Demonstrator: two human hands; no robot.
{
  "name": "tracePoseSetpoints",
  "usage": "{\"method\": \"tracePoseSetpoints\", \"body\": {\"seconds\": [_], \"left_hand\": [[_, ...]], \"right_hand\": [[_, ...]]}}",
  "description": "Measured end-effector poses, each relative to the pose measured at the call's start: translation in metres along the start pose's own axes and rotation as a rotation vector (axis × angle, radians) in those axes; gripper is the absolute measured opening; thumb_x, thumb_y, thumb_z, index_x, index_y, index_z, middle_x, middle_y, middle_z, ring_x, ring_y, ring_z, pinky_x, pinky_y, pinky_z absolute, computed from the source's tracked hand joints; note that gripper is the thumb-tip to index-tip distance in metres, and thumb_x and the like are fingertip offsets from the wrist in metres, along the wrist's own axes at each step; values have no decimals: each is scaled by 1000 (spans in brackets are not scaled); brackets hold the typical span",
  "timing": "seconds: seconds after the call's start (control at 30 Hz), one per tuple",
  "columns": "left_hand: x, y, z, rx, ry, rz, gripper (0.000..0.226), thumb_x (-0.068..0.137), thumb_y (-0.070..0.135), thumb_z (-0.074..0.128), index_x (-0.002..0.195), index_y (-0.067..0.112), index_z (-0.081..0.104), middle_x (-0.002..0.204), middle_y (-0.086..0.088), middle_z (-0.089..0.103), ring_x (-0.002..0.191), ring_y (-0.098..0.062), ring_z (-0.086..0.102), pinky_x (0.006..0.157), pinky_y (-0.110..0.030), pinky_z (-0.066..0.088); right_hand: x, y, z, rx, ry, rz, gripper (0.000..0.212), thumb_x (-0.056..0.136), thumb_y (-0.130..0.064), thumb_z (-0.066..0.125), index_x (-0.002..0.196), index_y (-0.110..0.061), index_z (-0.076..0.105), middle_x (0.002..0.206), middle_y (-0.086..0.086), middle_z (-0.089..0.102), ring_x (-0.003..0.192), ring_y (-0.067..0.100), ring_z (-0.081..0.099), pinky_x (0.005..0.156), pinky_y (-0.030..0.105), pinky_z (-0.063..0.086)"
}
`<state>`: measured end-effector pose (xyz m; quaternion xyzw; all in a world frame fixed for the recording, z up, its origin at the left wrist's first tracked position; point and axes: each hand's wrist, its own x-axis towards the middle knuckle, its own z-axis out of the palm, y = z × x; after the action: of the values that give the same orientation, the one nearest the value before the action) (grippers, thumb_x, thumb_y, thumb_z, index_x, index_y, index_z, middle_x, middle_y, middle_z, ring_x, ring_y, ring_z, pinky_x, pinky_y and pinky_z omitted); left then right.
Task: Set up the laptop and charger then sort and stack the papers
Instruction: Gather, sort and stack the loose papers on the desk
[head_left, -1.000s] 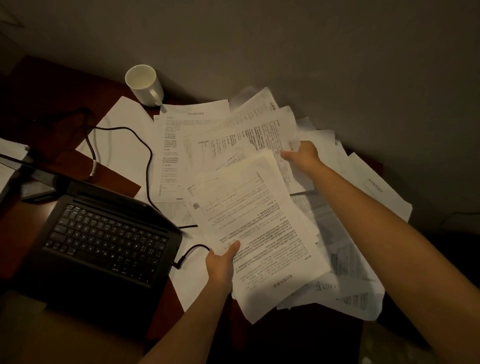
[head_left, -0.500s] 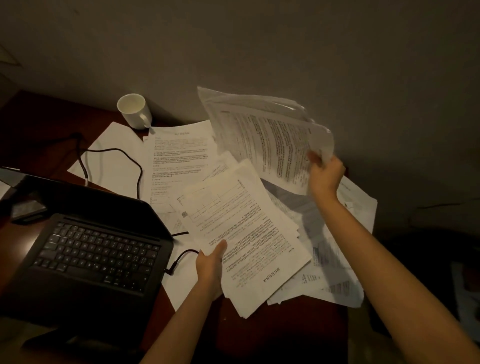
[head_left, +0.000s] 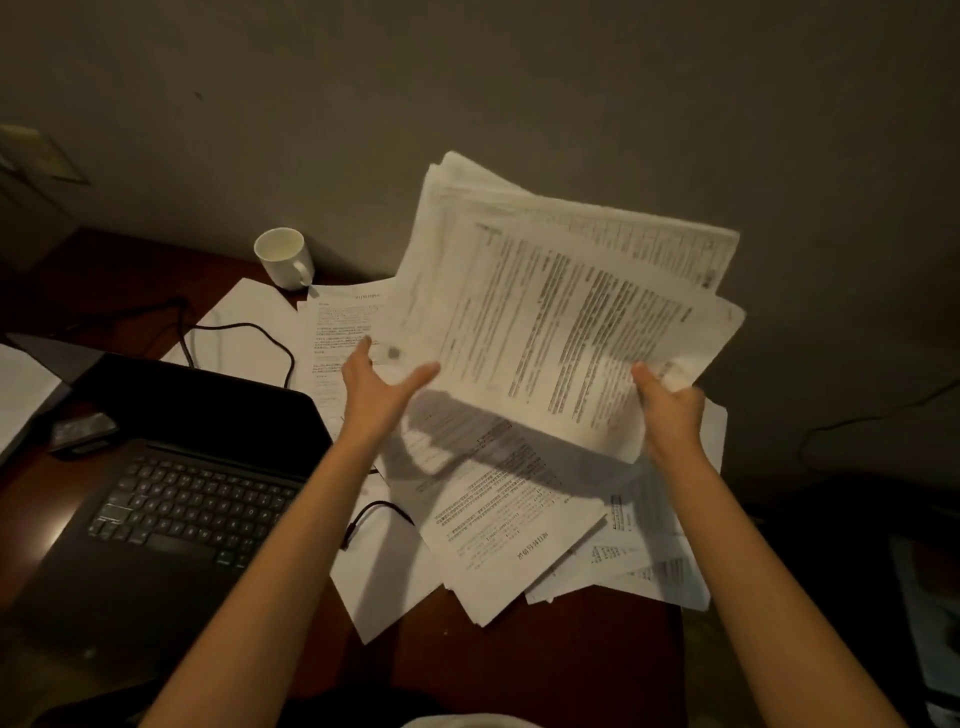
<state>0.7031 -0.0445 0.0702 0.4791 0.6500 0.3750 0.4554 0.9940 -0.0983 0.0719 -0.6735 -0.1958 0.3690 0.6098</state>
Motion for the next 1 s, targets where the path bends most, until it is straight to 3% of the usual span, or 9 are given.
{"method": "tracePoseSetpoints", "body": {"seconds": [0.13,0.27,0.4,0.47,0.6,0.7,0.8,0.9,1.0], "left_hand": [[21,27,-22,-46,15,45,96,69,37,82,147,18,28,148,-3,38,131,-21,41,104,-46,41],[10,26,-32,47,-126,127,60,64,17,86,118,12,58,108,4,65,101,-14,62,80,-26,53],[-10,5,-28,-122,-127,152,43,62,-2,82,102,5,67,75,16,71,75,3,68,65,-12,53],[-19,-11,-27,-182,-134,132,39,63,-10,79,95,9,66,70,20,70,73,5,67,64,-11,53],[-29,-39,-27,-195,-102,83,44,62,-13,78,79,28,72,69,22,70,71,6,67,63,-11,52],[-33,-41,-22,-162,-137,102,39,62,-12,80,75,24,74,72,18,72,73,3,68,67,-14,53],[-34,-32,-20,-184,-117,78,35,64,-12,79,79,19,68,67,19,70,68,3,67,61,-15,55],[-31,-28,-25,-192,-79,103,39,64,-11,78,63,28,74,63,19,69,65,4,67,58,-13,53],[-37,-26,-19,-203,-77,96,34,67,-10,77,68,24,72,61,16,69,64,3,67,58,-12,52]], "right_hand": [[-12,23,-11,19,-157,43,23,88,0,60,107,-13,61,99,-2,66,95,16,64,83,28,50],[-21,36,-21,-43,-223,13,27,88,-1,61,112,-13,60,108,4,66,105,24,61,91,35,48],[-31,35,-31,-40,-298,4,30,87,1,60,113,-13,59,107,-1,66,100,13,63,87,26,51],[-36,36,-36,-110,-351,19,30,81,4,65,103,-15,62,97,-4,69,90,9,66,77,22,54],[-40,39,-41,-309,-424,45,28,70,7,74,95,-5,67,89,9,68,84,25,65,69,30,58],[-49,42,-38,-272,-488,104,34,68,9,76,94,-11,67,89,0,69,85,15,66,68,22,56],[-51,43,-34,-268,-435,128,35,64,4,80,90,-16,67,92,0,70,89,12,65,76,26,56],[-51,42,-37,-254,-433,100,38,64,2,80,96,-13,68,97,5,71,94,17,66,79,32,57],[-63,44,-38,-222,-453,104,33,72,3,75,99,-15,66,94,-1,70,91,10,66,69,19,55]]}}
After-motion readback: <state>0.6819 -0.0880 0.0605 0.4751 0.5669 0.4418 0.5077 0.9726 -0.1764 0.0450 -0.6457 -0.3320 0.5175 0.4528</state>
